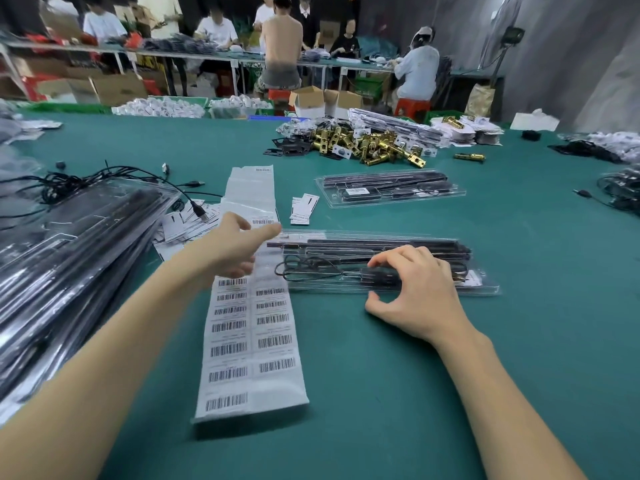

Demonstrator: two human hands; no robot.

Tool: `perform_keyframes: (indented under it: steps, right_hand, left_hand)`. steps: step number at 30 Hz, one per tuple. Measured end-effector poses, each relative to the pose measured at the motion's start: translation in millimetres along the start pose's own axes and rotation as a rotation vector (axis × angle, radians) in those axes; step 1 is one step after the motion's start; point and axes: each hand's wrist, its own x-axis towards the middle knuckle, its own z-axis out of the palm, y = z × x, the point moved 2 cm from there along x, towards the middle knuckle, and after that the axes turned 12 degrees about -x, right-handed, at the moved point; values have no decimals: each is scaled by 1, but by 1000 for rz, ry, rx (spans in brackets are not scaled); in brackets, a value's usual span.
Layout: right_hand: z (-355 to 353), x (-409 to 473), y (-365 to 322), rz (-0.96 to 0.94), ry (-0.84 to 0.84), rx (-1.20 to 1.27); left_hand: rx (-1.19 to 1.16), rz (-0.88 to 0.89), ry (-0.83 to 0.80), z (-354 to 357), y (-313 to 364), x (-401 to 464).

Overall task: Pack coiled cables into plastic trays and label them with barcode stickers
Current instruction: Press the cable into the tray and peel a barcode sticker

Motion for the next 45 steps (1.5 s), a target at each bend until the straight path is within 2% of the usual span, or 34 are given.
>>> perform_keyframes:
  steps: [5, 10, 15, 18, 22, 26, 28, 30, 35, 38, 42, 45]
  right_hand:
    - [-3, 0, -2, 1, 37, 7]
    - [-4, 0, -1, -26, 93, 33]
    - [-5, 4, 2, 42, 254, 185]
    - [-2, 7, -1, 36, 301, 157]
    - [1, 8, 0, 55, 339, 193]
    - [-1, 6, 1, 60, 362, 184]
    - [-1, 6, -1, 52, 361, 170]
    - [-2, 4, -3, 49, 351, 160]
    - [-5, 3, -7, 57, 344, 146]
    - [-7, 2, -11, 78, 227, 90]
    - [-20, 8, -5, 17, -137, -83]
    - [-39, 12, 3, -3, -440, -61]
  left_hand:
    - [-447, -106, -60, -11, 1, 1]
    - [-532, -202, -306, 5, -2, -5]
    - [-628, -217, -330, 6, -5, -5]
    - [-505, -186, -305, 5, -11, -1]
    - [-313, -110, -158, 1, -16, 7]
    - [238, 248, 257, -22, -20, 18]
    - [353, 326, 400, -33, -24, 20]
    - [357, 331, 435, -38, -30, 24]
    - [404, 357, 403, -32, -38, 26]
    - [356, 369, 393, -29, -40, 28]
    - [389, 307, 360, -26, -41, 31]
    - [298, 187, 335, -29, -37, 34]
